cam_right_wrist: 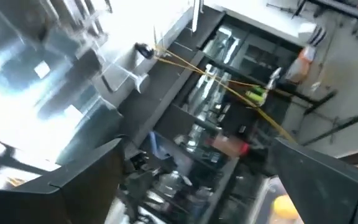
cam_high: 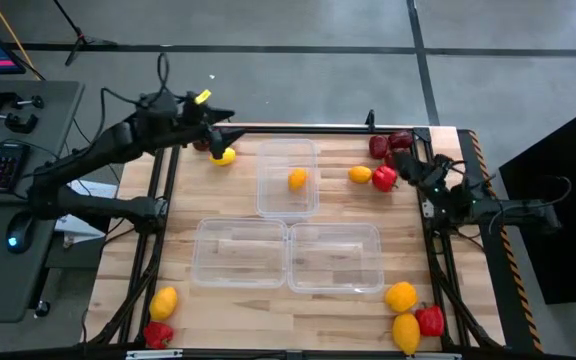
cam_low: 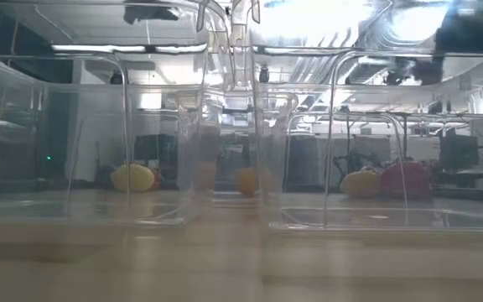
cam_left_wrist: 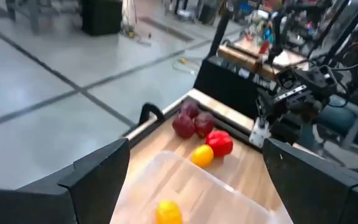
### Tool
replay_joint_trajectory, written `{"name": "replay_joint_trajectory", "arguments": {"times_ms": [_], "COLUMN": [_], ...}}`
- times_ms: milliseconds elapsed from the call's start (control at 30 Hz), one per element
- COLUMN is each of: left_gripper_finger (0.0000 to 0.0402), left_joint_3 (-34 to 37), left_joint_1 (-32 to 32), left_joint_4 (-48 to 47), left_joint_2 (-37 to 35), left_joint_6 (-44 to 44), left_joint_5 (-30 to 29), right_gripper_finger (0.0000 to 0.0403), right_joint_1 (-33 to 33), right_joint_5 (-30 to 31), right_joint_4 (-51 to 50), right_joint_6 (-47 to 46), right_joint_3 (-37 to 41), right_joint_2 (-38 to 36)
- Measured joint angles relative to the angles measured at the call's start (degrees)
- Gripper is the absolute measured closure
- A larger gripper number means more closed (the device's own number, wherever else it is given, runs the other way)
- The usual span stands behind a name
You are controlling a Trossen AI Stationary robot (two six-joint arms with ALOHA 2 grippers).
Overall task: Sort produce into baskets
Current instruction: Put the yellow lemon into the top center transparent bin
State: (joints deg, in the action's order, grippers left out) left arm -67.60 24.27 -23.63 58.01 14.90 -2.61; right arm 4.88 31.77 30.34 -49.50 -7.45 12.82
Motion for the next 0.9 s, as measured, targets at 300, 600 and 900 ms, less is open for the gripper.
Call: {"name": "replay_joint_trajectory", "arguments": {"times_ms": [300, 600, 900], "left_gripper_finger": [0.0046, 0.0046, 0.0046], "left_joint_3": [11.8, 14.3, 14.3], "left_joint_1": [0.0, -0.1, -0.5], "left_joint_4": [11.0, 11.2, 11.0], "left_joint_2": [-2.9, -3.2, -7.0], "left_joint_6": [5.9, 7.6, 7.2], "left_joint_5": [-0.6, 2.1, 4.1], "right_gripper_finger": [0.0011, 0.0011, 0.0011], "right_joint_1": [15.7, 26.6, 32.1], "right_joint_5": [-26.6, -30.5, -36.5], "right_joint_4": [-46.7, -64.3, -79.9], "right_joint_6": [-5.6, 22.9, 44.2], "right_joint_3": [-24.0, -40.7, -53.2], "right_joint_2": [28.0, 51.8, 72.3]}}
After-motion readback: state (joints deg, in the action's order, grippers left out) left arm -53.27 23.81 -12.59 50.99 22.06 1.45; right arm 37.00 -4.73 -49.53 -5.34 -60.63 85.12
